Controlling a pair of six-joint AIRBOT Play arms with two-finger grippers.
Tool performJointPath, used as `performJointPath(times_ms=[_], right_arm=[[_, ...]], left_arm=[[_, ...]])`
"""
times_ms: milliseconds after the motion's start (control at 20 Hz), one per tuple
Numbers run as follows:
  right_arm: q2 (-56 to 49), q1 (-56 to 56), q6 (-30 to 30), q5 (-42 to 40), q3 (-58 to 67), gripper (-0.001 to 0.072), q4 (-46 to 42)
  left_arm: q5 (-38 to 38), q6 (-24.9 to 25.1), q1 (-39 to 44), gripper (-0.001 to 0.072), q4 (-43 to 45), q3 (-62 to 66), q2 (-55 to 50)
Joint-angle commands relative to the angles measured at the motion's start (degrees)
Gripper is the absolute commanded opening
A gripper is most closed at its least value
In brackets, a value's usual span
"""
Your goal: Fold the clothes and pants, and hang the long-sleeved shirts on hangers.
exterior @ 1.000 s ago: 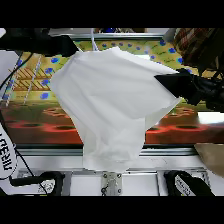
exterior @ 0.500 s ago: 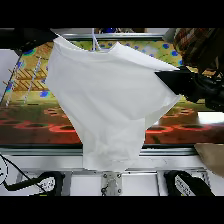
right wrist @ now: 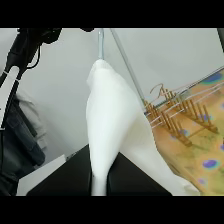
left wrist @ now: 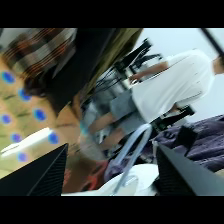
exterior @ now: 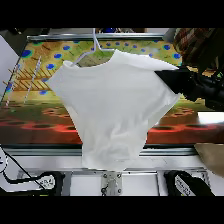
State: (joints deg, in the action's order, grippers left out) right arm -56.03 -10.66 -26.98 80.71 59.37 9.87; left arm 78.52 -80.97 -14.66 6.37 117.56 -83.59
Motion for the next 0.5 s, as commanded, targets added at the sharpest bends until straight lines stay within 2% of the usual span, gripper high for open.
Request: performJointPath(times_ms=[0, 50, 100, 200, 300, 450], right_arm=[[0.2, -0.3, 1.7, -3.7, 0.0, 0.0024, 1.3], [0.5, -1.1, 2.4, -5.3, 0.0, 0.0023, 1.8], [0.8, -2.6, 4.1, -6.2, 0.0, 0.0023, 2.0], [1.7, -7.0, 4.7, -8.5, 0.0, 0.0024, 2.3], [3.5, -12.7, 5.0, -12.4, 0.0, 0.0024, 2.7], [7.3, -21.6, 9.8, -19.3, 0.0, 0.0024, 2.6]], left_arm=[[-2.3, 1.7, -0.3, 0.0549, -3.8, 0.0, -0.3], [-2.2, 1.7, -0.3, 0.0519, -1.9, 0.0, -0.1], [-2.1, 1.7, -0.3, 0.0331, 0.7, 0.0, 0.4], [-2.2, 1.7, 0.1, 0.0033, 5.4, 0.0, 1.6], [-2.3, 2.1, 1.4, 0.0024, 11.9, 0.0, 3.2], [-3.0, 2.1, 6.4, 0.0024, 24.3, 0.0, 5.6]])
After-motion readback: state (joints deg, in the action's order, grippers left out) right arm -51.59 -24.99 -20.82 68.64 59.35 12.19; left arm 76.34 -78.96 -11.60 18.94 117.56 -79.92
